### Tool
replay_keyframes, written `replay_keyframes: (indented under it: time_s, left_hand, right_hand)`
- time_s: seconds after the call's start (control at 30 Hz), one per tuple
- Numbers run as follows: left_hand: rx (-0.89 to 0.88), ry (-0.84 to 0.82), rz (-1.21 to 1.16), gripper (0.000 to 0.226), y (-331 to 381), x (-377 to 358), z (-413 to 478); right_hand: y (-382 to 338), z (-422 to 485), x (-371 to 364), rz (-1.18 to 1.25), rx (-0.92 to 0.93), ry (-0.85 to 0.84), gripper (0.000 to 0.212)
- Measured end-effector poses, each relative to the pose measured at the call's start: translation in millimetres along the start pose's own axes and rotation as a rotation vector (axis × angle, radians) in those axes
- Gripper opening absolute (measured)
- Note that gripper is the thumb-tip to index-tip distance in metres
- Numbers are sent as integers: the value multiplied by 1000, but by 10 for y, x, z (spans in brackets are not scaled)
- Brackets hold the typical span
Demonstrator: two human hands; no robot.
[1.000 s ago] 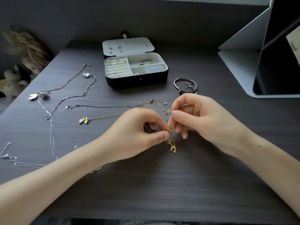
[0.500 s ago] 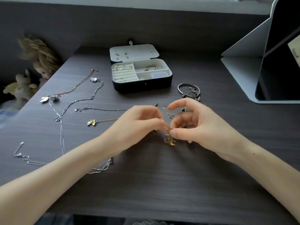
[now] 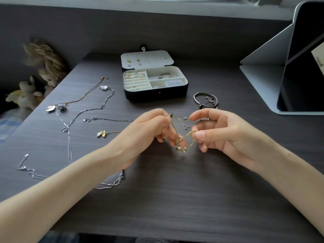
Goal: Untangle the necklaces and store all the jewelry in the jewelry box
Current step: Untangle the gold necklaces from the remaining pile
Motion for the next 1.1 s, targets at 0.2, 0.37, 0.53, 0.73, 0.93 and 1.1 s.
replay_keyframes:
  time_s: [0.2,0.37,0.53,0.73,0.93,1.1]
  left_hand:
    - [-6,-8,13,21,18,-1,-30]
    - [42,-7,-72,18,18,1,-21]
    - [70,-93,-110,31,12,-42,-57]
    - [-11,-87,-132,33,64,-38,-62]
    - [-105,-67,-47,24,105,-25,-81]
    - [-277,14,275,21,167,-31,-104]
  right_hand:
    - [-7,-20,-36,182,-23,-64,26]
    - [35,-26,-71,240,-88,-69,24]
    - [59,-19,-54,160,-78,-10,15]
    - [-23,-100,-86,-342,150,30,8]
    - [-337,-242,-109,-876,733,214,16]
    - [-357,-331,-232,-1133,974,312,22]
Point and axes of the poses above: each hand's wrist, its own z-axis towards the middle knuckle, its own x-axis out of the back of the hand, y = z × x, the point moved 8 cm from there along z, towards the middle knuckle, and after that the axes turned 12 degrees about y, right-handed, at the moved point
